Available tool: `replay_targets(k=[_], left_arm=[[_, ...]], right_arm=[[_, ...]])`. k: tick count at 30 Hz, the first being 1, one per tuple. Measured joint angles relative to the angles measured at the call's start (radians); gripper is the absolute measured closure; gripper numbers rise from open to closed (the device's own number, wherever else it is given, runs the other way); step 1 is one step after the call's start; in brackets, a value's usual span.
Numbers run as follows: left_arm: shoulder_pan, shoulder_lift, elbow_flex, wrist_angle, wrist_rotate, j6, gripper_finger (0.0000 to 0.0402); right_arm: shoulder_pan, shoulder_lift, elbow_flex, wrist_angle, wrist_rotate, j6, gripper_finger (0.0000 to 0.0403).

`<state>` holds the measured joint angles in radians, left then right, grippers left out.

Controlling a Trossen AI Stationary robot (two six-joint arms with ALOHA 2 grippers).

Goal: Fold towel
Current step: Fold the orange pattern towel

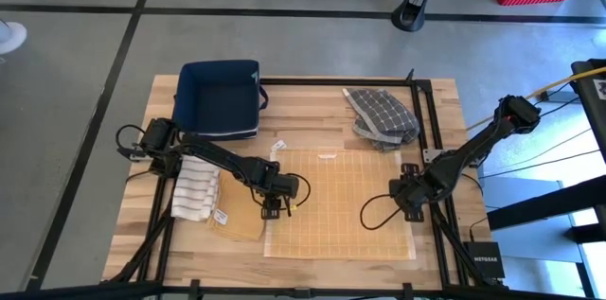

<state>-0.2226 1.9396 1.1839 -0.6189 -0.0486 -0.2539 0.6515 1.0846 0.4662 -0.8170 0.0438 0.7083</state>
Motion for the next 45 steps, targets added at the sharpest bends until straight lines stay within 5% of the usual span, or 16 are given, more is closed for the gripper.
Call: replay_targets(k=[5,13,29,38,45], left_arm=[[0.0,0.0,0.0,-0.002,0.0,-0.003,0.0199],[0.0,0.0,0.001,-0.024,0.0,-0.005,0.0199],[-0.026,0.0,0.0,-0.049,-0.016,-0.01,0.0255],[-0.026,0.0,-0.001,-0.035,-0.024,-0.011,0.0256],[-0.026,0.0,-0.001,-0.032,-0.027,-0.008,0.0257]], right_arm=[[-0.026,-0.009,-0.09,0.139,-0.025,0.012,0.0164],[-0.024,-0.021,-0.097,0.125,-0.028,-0.006,0.0169],[-0.024,-0.02,-0.096,0.084,-0.021,0.008,0.0268],[-0.023,-0.014,0.054,-0.048,-0.048,0.021,0.0197],[-0.023,0.002,0.0,-0.019,-0.025,-0.006,0.0152]])
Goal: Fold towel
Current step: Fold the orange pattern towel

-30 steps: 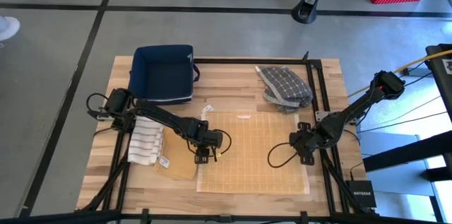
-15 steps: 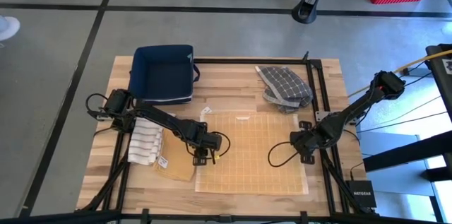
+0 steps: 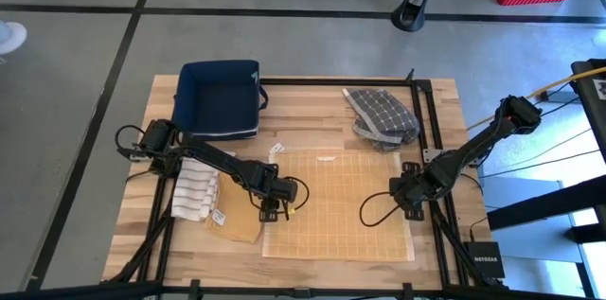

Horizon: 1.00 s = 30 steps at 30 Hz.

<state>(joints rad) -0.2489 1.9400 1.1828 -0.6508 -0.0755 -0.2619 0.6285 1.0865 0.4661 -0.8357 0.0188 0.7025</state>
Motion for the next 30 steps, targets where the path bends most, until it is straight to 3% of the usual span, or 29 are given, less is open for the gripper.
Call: replay_targets(k=[5,21,30], left_arm=[[0.0,0.0,0.0,0.002,-0.002,0.0,0.0257],[0.0,0.0,0.001,-0.006,-0.002,0.003,0.0257],[0.0,-0.015,0.077,-0.045,-0.008,0.043,0.0257]], right_arm=[[-0.001,0.008,-0.063,0.14,-0.015,0.0,0.0164],[0.0,0.017,-0.059,0.073,-0.016,-0.009,0.0174],[0.0,0.017,0.07,-0.048,-0.021,0.002,0.0174]])
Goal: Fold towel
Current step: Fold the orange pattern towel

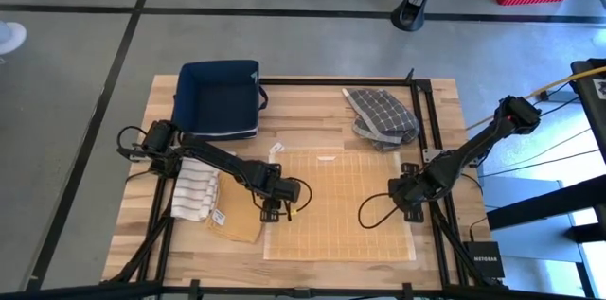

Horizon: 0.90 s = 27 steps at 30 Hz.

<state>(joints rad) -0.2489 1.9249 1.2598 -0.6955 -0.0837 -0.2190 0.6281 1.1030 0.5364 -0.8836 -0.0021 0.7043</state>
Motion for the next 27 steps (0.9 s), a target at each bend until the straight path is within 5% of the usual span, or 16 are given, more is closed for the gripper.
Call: replay_targets(k=[21,27], left_arm=[[0.0,-0.013,-0.062,0.012,0.005,-0.068,0.0254],[0.002,-0.012,-0.065,0.066,0.012,-0.066,0.0211]], right_arm=[[0.0,0.002,-0.088,0.103,0.008,0.021,0.0173],[0.0,0.002,-0.089,0.118,0.032,0.016,0.0169]])
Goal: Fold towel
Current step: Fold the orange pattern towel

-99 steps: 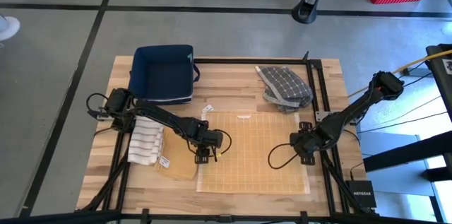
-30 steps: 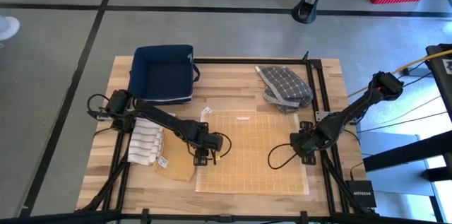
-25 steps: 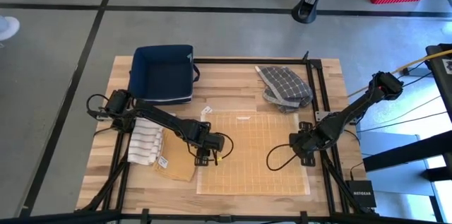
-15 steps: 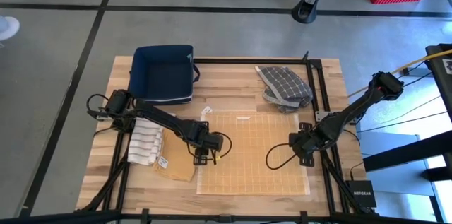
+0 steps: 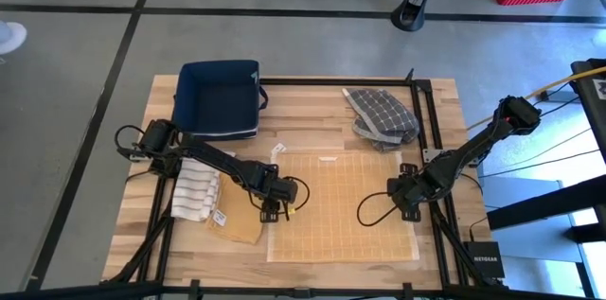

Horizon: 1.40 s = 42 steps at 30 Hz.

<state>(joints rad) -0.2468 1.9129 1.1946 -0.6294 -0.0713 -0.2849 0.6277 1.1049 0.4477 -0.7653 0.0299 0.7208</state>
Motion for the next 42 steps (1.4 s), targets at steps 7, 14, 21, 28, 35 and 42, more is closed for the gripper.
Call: replay_targets(k=[7,14,21,28,35,42], left_arm=[[0.01,0.001,0.009,-0.01,0.044,0.0,0.0165],[-0.015,0.004,0.035,-0.052,0.044,0.0,0.0165],[-0.033,0.007,0.018,-0.033,0.008,0.0,0.0168],[-0.036,0.002,-0.009,-0.012,-0.001,-0.045,0.0169],[-0.036,0.003,-0.01,-0.013,-0.007,-0.048,0.0169],[-0.036,0.005,-0.011,-0.014,-0.009,-0.048,0.0169]], right_arm=[[0.0,-0.001,0.003,-0.017,-0.028,-0.01,0.0119],[0.0,-0.001,0.04,-0.029,-0.042,-0.023,0.0118],[0.0,-0.001,0.03,-0.014,0.005,-0.047,0.0124],[0.0,-0.001,0.001,0.022,0.012,-0.113,0.0125],[0.0,0.006,0.001,0.017,-0.026,-0.149,0.0125],[0.0,0.035,-0.019,0.016,-0.026,-0.15,0.0125]])
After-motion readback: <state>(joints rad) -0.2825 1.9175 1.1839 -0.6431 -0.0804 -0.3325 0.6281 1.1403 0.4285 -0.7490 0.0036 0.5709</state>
